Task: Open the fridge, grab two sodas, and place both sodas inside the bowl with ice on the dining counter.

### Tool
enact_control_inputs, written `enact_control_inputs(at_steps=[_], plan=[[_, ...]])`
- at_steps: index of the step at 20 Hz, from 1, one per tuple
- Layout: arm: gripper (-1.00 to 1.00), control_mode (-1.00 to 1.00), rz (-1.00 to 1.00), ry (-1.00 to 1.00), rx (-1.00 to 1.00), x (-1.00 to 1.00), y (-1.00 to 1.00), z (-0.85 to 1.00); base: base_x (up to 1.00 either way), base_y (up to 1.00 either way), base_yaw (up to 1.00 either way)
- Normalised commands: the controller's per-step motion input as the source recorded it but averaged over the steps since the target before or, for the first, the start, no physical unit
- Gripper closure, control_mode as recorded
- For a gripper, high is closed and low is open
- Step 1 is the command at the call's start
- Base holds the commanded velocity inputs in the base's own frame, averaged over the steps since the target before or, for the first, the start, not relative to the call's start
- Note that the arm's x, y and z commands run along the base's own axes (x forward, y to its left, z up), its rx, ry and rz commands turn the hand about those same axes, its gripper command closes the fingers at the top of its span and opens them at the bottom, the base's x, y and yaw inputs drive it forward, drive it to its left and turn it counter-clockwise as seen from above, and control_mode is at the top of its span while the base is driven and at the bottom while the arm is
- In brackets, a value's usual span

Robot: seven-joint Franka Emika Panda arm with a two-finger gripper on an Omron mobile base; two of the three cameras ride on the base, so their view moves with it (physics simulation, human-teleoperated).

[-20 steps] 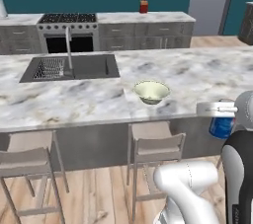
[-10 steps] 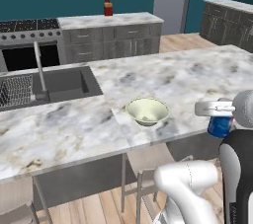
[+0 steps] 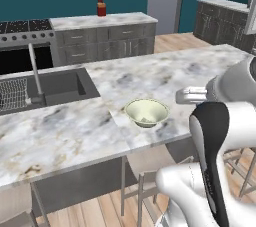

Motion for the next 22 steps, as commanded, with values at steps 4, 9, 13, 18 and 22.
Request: enact_control_inputs(at_steps=[4,9,13,18,22], plan=[[1.0,-1.0,0.07,0.35,0.0,1.0,0.14,-0.11,0.0,0.0,0.0],[1.0,-1.0,0.21,0.36,0.0,1.0,0.09,-0.29,0.0,0.0,0.0],[1.0,-1.0,0.26,0.27,-0.04,0.9,0.12,-0.45,0.0,0.0,0.0],[1.0,-1.0,0.28,0.21,-0.08,0.66,0.0,-0.53,0.0,0.0,0.0],[1.0,-1.0,0.26,0.24,-0.09,0.59,0.0,-0.5,0.0,0.0,0.0]])
